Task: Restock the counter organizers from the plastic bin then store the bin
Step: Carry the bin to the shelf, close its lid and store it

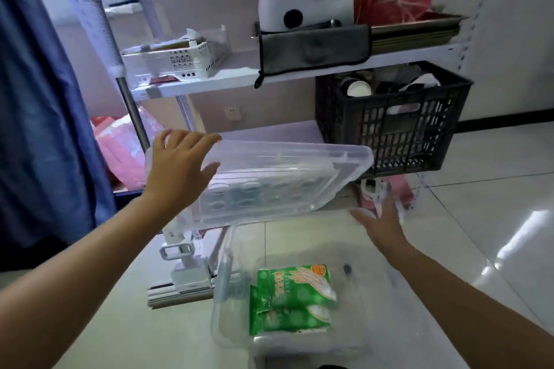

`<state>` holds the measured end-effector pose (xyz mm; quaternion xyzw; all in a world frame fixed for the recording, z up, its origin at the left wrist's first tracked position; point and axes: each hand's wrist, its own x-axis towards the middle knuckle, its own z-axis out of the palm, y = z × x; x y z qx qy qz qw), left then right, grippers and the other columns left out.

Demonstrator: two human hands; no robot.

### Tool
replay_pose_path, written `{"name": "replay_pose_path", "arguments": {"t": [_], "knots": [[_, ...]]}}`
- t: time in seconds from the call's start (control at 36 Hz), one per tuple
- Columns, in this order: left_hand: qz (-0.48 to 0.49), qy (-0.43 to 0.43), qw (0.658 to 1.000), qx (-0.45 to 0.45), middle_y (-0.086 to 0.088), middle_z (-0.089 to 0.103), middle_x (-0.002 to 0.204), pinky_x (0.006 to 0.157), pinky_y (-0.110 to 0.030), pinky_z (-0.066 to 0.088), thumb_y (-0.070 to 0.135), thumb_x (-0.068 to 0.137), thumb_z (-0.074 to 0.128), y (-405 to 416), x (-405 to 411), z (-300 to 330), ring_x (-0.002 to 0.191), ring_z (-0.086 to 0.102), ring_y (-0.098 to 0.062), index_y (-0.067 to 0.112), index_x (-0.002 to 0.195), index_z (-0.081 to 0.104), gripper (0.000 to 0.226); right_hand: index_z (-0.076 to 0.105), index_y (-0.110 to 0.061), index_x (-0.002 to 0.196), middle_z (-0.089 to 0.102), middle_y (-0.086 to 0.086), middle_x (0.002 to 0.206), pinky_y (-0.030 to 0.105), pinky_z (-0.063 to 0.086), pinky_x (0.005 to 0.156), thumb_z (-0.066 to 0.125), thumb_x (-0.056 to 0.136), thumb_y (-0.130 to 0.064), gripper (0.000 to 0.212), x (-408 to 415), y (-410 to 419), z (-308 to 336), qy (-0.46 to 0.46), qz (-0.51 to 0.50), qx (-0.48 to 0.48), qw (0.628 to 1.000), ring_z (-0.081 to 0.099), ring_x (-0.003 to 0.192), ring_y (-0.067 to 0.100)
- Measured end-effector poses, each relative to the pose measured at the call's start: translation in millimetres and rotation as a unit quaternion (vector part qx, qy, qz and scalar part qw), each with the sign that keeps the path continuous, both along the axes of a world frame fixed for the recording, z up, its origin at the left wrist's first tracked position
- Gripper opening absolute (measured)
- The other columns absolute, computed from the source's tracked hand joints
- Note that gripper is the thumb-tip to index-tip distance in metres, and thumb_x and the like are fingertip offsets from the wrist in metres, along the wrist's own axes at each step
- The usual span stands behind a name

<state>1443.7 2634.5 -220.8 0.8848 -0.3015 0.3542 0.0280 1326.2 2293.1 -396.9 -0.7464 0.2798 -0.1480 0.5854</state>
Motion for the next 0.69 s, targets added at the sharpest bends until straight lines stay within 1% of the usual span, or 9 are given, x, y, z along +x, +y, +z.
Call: {"name": "replay_pose_path", "arguments": {"t": [0.06,0.14,0.28,0.36,0.44,0.53,0.58,0.64,0.69], "knots": [[-0.012,-0.053,0.998,-0.017,-0.009,0.070,0.118,0.105,-0.055,0.029,0.027,0.085,0.073,1,-1,13,0.109,0.061,-0.036,0.015,0.124,0.066,0.041,0.004,-0.031,0.157,0.014,0.000,0.165,0.044,0.027,0.117,0.074,0.085,-0.040,0.102,-3,-5,7,-0.029,0.006,0.034,0.999,0.024,0.148,0.022],[-0.007,-0.064,0.996,-0.070,-0.004,0.067,0.128,0.109,-0.058,0.021,0.033,0.089,0.068,0,2,28,0.120,0.056,-0.033,0.021,0.129,0.063,0.042,0.007,-0.036,0.157,0.016,-0.006,0.164,0.035,0.025,0.108,0.072,0.085,-0.045,0.097,-20,-10,3,-0.013,0.022,-0.018,1.000,0.024,0.147,0.020],[0.009,0.027,0.986,-0.164,0.004,0.061,0.136,0.112,-0.060,0.014,0.042,0.092,0.064,-4,17,34,0.130,0.045,-0.027,0.032,0.133,0.060,0.042,0.014,-0.048,0.153,0.019,-0.010,0.163,0.051,0.027,0.117,0.059,0.091,-0.051,0.076,-41,-18,-9,-0.036,0.052,-0.023,0.998,0.026,0.146,0.020],[-0.012,0.088,0.973,-0.211,0.004,0.060,0.138,0.113,-0.062,0.021,0.044,0.092,0.063,-5,31,26,0.131,0.045,-0.027,0.033,0.134,0.059,0.043,0.019,-0.042,0.154,0.022,-0.009,0.163,0.050,0.025,0.117,0.046,0.091,-0.061,0.070,-45,-22,-11,-0.061,0.039,-0.001,0.997,0.027,0.147,0.020],[-0.062,0.136,0.958,-0.246,-0.001,0.061,0.138,0.110,-0.052,0.035,0.039,0.093,0.065,-6,40,13,0.129,0.048,-0.030,0.027,0.135,0.059,0.044,0.023,-0.041,0.153,0.030,-0.002,0.160,0.057,0.029,0.114,0.046,0.092,-0.066,0.070,-43,-31,-9,-0.089,-0.015,0.042,0.995,0.034,0.142,0.026],[-0.078,0.171,0.947,-0.260,-0.003,0.061,0.137,0.105,-0.043,0.041,0.037,0.093,0.066,-7,43,1,0.126,0.052,-0.026,0.027,0.136,0.058,0.045,0.045,-0.034,0.141,0.052,0.003,0.142,0.050,0.045,0.099,0.051,0.090,-0.063,0.059,-45,-42,-3,-0.100,-0.081,0.011,0.992,0.054,0.122,0.029],[-0.069,0.196,0.942,-0.264,-0.002,0.062,0.136,0.102,-0.043,0.044,0.039,0.093,0.067,-8,48,-7,0.123,0.056,-0.025,0.030,0.136,0.059,0.045,0.058,-0.032,0.122,0.066,0.006,0.117,0.044,0.051,0.085,0.049,0.082,-0.073,0.058,-51,-49,0,-0.085,-0.096,-0.035,0.991,0.064,0.102,0.029],[-0.029,0.218,0.941,-0.258,-0.002,0.064,0.134,0.099,-0.046,0.047,0.044,0.091,0.066,-10,53,-17,0.120,0.058,-0.026,0.034,0.134,0.059,0.045,0.060,-0.035,0.107,0.068,0.006,0.094,0.043,0.053,0.075,0.046,0.074,-0.083,0.060,-60,-53,-3,-0.047,-0.090,-0.075,0.992,0.066,0.084,0.028],[0.022,0.243,0.945,-0.219,-0.005,0.065,0.132,0.096,-0.046,0.048,0.047,0.090,0.066,-14,57,-37,0.119,0.059,-0.029,0.036,0.135,0.059,0.046,0.057,-0.035,0.109,0.068,0.005,0.090,0.038,0.051,0.070,0.039,0.075,-0.087,0.065,-71,-55,-16,0.015,-0.073,-0.121,0.990,0.067,0.080,0.026]]}}
